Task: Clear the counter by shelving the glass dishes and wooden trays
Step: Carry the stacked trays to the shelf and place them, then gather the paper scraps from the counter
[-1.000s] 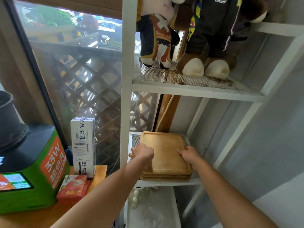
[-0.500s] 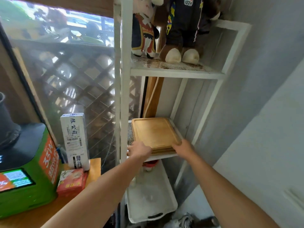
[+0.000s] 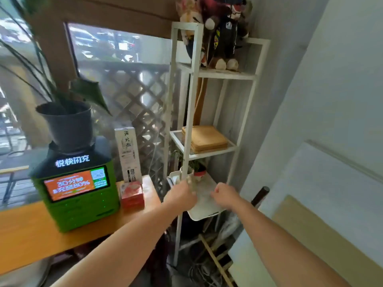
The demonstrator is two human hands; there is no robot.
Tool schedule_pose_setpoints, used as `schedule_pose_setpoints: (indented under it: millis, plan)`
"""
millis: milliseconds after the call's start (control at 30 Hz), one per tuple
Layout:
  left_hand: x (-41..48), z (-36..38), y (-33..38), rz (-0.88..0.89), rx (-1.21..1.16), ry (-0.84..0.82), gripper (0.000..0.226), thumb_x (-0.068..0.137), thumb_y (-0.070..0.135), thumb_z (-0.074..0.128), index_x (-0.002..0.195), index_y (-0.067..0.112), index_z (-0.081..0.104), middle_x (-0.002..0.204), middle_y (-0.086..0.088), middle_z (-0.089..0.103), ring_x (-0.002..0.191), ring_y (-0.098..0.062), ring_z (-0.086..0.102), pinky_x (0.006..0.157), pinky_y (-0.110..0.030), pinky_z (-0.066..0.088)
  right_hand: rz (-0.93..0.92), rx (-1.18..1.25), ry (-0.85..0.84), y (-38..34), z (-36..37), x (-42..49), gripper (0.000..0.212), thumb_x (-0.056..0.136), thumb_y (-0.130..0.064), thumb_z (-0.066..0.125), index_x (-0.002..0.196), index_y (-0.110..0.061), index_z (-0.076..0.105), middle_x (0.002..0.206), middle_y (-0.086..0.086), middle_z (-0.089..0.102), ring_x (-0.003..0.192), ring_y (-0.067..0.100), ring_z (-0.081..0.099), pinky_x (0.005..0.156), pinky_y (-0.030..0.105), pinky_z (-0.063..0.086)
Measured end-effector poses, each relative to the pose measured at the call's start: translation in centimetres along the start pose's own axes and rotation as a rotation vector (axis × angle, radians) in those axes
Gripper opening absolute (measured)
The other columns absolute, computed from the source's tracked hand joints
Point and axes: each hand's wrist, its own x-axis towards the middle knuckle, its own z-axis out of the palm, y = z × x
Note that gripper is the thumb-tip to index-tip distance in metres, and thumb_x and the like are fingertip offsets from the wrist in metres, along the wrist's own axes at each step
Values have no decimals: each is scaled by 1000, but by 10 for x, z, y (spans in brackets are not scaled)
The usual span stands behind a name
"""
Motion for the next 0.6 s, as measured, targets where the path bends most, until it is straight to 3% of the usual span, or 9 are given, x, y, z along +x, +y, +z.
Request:
schedule_pose_setpoints:
  millis: [67,133,233,333,400,500,600]
  plan:
    - [-34,-13,-39,3,144,56,36,89,39,53,115,14,55,101,-4,65,98,-28,65,79,-38,52,-55,-79,-107,-30,24,-27,25,95,-37,56,78,-20,50,79,4,57,78,26,57,71,34,47]
    - [-60,-25,-76,-56,214,93,45,88,40,55,123,10,55,113,-10,66,104,-31,65,76,-34,47,-106,-189,-180,-62,44,-43,32,95,-38,56,71,-17,51,71,3,56,66,24,55,59,31,45]
    - [-99,-44,-124,-146,251,17,43,88,33,57,124,10,57,118,-9,67,108,-30,65,74,-35,49,-191,-277,-242,-108,74,-61,28,95,-34,54,75,-14,54,76,7,60,61,22,57,54,30,46]
    - [-135,-69,-167,-239,259,47,37,86,29,54,119,13,60,121,-9,65,112,-31,64,82,-38,51,-299,-237,-249,-151,98,-77,19,93,-31,56,94,-12,57,95,9,60,78,20,59,57,26,40]
    - [-159,-84,-197,-315,255,59,38,86,31,52,120,13,58,124,-11,64,115,-32,62,86,-39,51,-383,-273,-281,-179,117,-86,33,94,-33,56,113,-6,60,107,12,58,99,25,60,68,28,38]
    - [-186,-96,-242,-391,226,81,40,85,33,50,120,15,58,126,-10,63,117,-30,61,90,-39,54,-499,-380,-330,-217,141,-98,35,93,-36,54,114,-10,63,113,11,64,104,32,61,72,32,42]
    - [-204,-102,-271,-437,216,83,34,85,34,52,112,16,61,121,-8,66,112,-30,63,86,-37,54,-558,-393,-345,-245,156,-99,33,92,-37,54,112,-12,64,118,13,64,104,32,61,73,32,43]
